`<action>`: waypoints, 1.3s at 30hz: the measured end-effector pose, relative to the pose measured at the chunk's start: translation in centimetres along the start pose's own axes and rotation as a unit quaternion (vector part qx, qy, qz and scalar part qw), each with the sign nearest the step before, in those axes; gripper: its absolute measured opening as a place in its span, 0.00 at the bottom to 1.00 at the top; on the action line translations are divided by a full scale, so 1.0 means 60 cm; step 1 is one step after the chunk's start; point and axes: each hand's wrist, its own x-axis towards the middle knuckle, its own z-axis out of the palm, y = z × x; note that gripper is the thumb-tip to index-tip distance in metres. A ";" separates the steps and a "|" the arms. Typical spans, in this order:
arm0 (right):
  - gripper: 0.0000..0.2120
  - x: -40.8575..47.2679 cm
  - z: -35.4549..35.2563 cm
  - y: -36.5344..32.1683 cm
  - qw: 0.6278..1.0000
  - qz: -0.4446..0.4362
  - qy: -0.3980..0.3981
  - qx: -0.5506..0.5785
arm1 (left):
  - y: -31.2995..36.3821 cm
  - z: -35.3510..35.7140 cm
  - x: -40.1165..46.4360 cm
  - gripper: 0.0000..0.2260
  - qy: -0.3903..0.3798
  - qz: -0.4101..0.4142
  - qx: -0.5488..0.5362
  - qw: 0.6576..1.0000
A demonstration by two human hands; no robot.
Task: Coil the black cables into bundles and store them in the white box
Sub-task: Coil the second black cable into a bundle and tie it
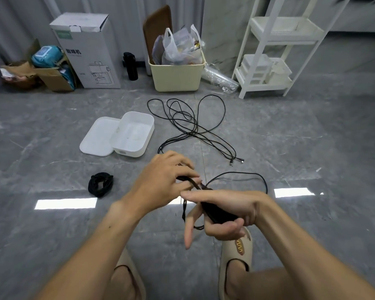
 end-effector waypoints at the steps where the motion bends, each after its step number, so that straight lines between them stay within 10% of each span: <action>1: 0.32 0.002 0.002 -0.001 0.999 -0.018 -0.026 0.018 | 0.001 0.006 0.001 0.12 0.031 0.009 0.014 0.999; 8: 0.21 0.015 0.007 -0.009 0.975 -0.109 -0.151 0.121 | -0.001 0.027 0.003 0.15 0.119 -0.038 0.049 0.991; 20: 0.22 -0.009 -0.016 -0.008 0.943 -0.220 -0.156 0.195 | -0.024 0.008 -0.003 0.11 0.016 -0.107 -0.023 0.994; 35: 0.24 0.008 0.016 -0.041 0.853 -0.404 -0.175 0.279 | 0.022 0.075 -0.003 0.27 0.058 -0.039 0.148 0.987; 39: 0.24 0.016 0.017 -0.045 0.845 -0.411 -0.163 0.302 | 0.033 0.082 -0.005 0.25 0.131 0.016 0.021 0.991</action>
